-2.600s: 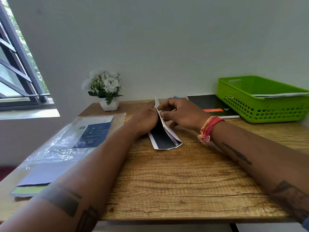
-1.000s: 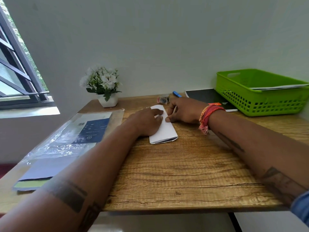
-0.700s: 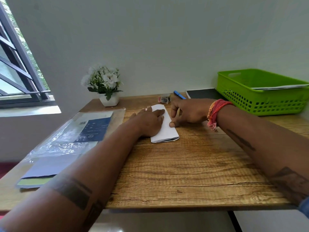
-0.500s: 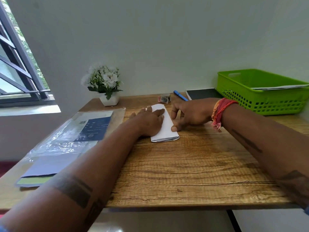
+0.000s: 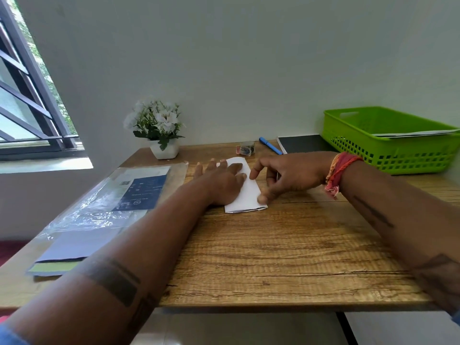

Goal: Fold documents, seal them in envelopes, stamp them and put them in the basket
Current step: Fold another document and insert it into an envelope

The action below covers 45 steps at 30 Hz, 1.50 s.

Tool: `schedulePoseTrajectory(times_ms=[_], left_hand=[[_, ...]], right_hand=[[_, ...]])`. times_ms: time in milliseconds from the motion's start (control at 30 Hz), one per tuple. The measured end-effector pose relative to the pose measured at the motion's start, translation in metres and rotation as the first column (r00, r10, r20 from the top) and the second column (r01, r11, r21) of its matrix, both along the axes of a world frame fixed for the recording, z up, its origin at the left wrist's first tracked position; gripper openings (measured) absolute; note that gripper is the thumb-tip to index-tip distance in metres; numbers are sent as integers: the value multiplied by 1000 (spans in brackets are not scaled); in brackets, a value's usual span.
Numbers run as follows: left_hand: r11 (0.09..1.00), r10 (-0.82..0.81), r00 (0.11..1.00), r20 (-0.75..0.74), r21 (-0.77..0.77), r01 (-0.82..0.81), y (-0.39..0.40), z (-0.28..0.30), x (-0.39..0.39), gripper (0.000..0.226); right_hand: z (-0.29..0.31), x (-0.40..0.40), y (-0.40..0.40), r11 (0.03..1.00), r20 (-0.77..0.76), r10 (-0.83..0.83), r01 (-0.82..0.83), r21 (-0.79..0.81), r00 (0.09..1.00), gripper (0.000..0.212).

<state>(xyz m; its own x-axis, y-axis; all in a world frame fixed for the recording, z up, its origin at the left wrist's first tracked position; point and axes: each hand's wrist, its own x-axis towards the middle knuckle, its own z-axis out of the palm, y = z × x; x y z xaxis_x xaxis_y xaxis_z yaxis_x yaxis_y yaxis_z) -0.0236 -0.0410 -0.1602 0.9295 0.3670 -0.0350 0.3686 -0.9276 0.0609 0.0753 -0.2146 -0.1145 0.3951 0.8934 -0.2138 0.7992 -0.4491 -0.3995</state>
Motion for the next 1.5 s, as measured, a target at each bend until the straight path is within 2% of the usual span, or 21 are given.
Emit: schedulePoseTrajectory(times_ms=[67,133,333,800,967,1200,1400,1500], left_hand=[[1000,-20,1000,11,3,20,-1,0,-1,60],[999,-53,998,22,12,53,-3,1,-2,60],[994,-113,994,1,-12,113,-4,3,0,57],[993,-112,994,-8,-35,111,-4,3,1,56],[994,-99,995,-4,-43,99,-6,3,-1,55],[979,-32,982,188,-194,69,9,5,-5,45],[972,-71,982,177,-210,108,32,15,-16,41],[973,-126,988,87,-181,140,40,21,-22,49]], right_hand=[[-9,5,0,984,45,-37,29,175,998,35],[-15,7,4,971,152,-44,7,238,987,26],[-23,11,19,960,233,-124,56,276,965,29],[-27,22,48,968,353,-239,195,158,905,47],[-30,24,56,962,421,-269,221,160,866,38],[-24,20,36,985,382,-149,103,139,912,52],[-17,17,36,983,319,-178,155,97,931,60],[-16,16,37,983,312,-177,154,97,933,58]])
